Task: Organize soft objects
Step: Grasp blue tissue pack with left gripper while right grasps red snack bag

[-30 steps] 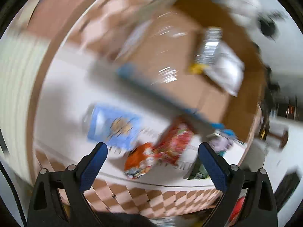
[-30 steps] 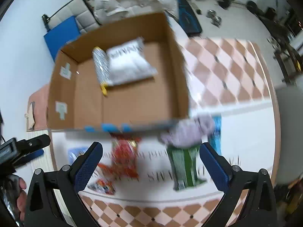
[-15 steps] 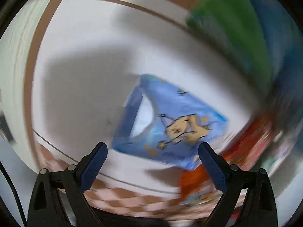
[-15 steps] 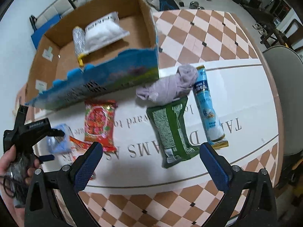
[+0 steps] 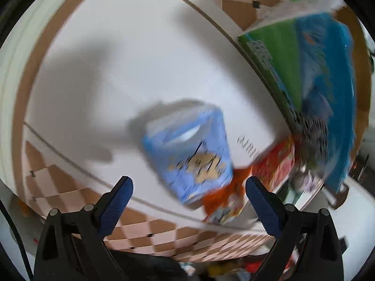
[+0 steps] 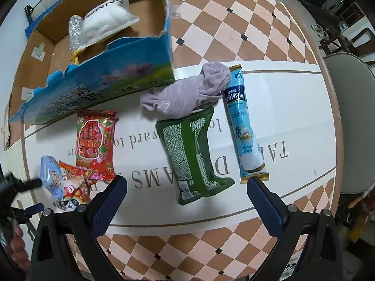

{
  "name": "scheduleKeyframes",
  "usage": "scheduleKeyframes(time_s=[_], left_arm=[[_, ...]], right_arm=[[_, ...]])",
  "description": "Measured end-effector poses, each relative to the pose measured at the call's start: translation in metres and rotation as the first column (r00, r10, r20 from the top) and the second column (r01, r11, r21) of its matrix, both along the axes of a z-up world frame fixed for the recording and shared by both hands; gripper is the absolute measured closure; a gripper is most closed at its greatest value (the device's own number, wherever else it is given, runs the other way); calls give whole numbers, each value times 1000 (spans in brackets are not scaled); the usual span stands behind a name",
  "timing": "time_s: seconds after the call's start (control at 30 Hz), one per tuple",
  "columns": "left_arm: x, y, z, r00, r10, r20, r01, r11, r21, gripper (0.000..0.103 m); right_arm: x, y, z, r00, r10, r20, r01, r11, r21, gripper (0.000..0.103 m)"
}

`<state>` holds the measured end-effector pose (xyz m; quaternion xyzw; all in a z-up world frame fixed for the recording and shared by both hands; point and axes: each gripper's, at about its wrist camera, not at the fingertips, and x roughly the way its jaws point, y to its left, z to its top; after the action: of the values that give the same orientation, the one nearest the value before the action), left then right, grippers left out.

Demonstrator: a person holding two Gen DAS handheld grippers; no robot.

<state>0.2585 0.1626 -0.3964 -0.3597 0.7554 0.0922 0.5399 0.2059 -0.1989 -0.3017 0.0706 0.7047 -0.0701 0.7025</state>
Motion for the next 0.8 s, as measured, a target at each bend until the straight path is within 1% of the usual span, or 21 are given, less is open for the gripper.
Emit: scheduleKeyframes(time_s=[0.1,0.2,0.27,0.3,0.33,0.37,0.43,0.47,0.5,0.57,0.6,0.63,0.67,0.77,0.8], left_arm=[[13,-9,-30,997,7,-75,-7,1000,-1,5],[5,-13,-51,990,-14,-140,11,1000,-21,5],[6,-21,-48,990,-72,-124,74,997,10,5],[8,-25,-45,985,-129,-114,135,990,46,5],[10,-29,-43,977,-187,-103,195,977,82,5],[10,-31,-42,969,-224,-102,235,966,112,5],[11,-32,-40,948,-302,-103,317,930,188,5],[11,-34,-38,934,-341,-102,356,907,225,5],[12,-35,-37,914,-391,-107,406,875,264,5],[14,-39,-35,876,-473,-92,477,826,299,5],[14,-40,-33,866,-491,-93,494,811,315,5],[15,-40,-32,860,-501,-95,502,801,326,5],[15,-40,-32,860,-503,-91,503,802,321,5],[13,-36,-37,877,-472,-86,477,836,272,5],[13,-35,-38,882,-463,-84,468,844,263,5]], right_arm=[[4,2,-5,1000,3,-9,-3,1000,-13,0],[7,8,-7,1000,13,-15,-13,1000,-19,0],[7,14,-6,1000,16,-9,-16,1000,-4,0],[8,21,-5,1000,22,1,-22,1000,17,0],[8,27,-5,1000,28,7,-29,999,35,0],[10,37,-6,999,36,11,-37,997,63,0],[13,53,-10,999,40,10,-41,995,95,0],[16,63,-13,999,38,11,-39,993,111,0],[20,73,-18,999,30,12,-31,992,119,0],[27,86,-27,1000,5,4,-5,993,117,0],[31,92,-32,1000,-10,3,9,992,125,0],[36,98,-39,1000,-24,-2,24,991,134,0],[40,104,-46,999,-31,-13,33,990,137,0],[48,120,-67,998,-25,-51,31,992,124,1],[49,124,-72,998,-16,-62,24,992,127,7]])
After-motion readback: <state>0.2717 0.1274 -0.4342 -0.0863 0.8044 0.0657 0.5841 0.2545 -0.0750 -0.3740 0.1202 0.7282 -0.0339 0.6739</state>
